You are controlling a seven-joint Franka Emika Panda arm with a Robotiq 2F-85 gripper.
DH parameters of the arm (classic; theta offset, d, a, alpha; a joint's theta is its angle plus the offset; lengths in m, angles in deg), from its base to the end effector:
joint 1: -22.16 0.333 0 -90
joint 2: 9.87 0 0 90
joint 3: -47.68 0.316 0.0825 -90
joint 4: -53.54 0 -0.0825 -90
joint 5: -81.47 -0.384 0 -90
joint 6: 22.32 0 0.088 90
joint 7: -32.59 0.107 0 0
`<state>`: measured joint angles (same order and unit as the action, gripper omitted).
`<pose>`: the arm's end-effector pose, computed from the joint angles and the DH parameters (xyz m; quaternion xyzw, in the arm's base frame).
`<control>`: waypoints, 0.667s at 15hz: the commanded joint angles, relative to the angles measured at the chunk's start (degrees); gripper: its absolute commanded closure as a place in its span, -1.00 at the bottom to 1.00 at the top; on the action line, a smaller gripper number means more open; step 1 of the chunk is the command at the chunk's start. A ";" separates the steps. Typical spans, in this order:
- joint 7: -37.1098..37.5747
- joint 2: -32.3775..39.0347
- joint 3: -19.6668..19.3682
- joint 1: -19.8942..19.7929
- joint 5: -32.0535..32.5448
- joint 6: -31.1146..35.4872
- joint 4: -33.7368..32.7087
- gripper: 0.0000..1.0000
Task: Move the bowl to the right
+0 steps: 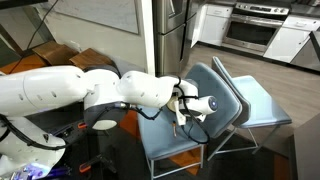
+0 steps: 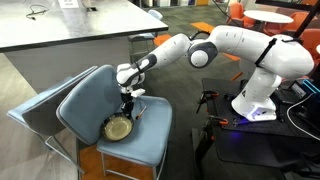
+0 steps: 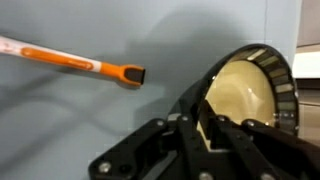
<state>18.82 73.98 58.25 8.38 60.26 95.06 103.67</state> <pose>0.7157 -0.0697 -0.0362 -0.9559 0.0844 0.0919 0.2661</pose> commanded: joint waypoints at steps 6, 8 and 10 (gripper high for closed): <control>4.67 0.02 -0.61 -1.35 -1.71 0.78 -1.16 0.95; 4.78 0.02 -0.68 -2.45 -2.28 1.52 -1.02 0.95; 5.13 0.02 -0.88 -3.68 -2.81 2.23 -1.02 0.95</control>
<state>22.17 74.00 57.50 5.72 59.35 96.19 103.30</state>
